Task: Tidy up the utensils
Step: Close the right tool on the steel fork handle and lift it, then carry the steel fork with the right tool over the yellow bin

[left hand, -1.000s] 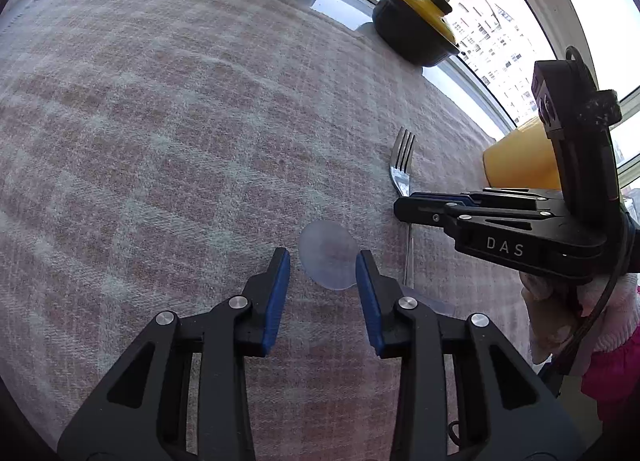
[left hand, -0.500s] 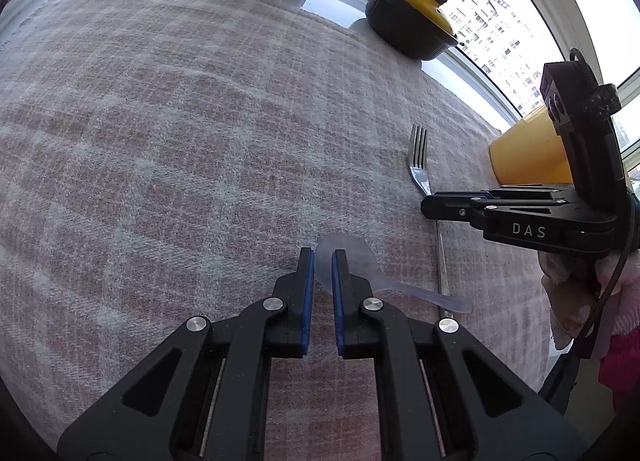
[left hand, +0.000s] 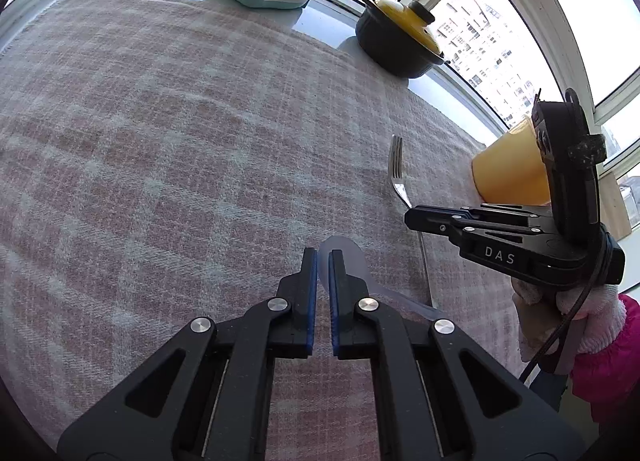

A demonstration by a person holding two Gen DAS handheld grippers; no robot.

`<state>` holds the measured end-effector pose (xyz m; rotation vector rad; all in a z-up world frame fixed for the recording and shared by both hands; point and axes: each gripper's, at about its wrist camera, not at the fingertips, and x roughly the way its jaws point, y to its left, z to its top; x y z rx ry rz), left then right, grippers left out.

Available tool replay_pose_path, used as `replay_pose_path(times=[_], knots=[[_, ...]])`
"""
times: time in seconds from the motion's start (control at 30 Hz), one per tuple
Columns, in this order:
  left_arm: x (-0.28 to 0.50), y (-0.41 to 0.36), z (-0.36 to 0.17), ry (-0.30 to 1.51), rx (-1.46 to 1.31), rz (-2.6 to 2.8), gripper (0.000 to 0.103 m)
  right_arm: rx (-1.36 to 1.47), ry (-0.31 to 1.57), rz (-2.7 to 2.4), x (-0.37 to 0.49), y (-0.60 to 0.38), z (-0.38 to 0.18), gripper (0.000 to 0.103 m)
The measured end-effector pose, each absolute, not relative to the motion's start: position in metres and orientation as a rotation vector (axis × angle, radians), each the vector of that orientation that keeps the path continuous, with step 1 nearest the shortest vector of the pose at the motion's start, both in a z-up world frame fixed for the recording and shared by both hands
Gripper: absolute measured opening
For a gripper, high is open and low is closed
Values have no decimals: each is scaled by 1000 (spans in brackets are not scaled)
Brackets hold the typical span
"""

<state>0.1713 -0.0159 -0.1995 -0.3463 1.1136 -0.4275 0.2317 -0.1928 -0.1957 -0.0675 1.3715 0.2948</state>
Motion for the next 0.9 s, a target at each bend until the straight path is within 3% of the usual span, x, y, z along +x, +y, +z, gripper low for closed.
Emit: replay_pose_path(times=[0.63, 0.9], knots=[[168, -13, -132, 958, -298, -434, 0, 25, 1045, 269, 205, -227, -125, 3], [168, -21, -123, 942, -285, -441, 0, 5, 989, 256, 199, -234, -113, 3]])
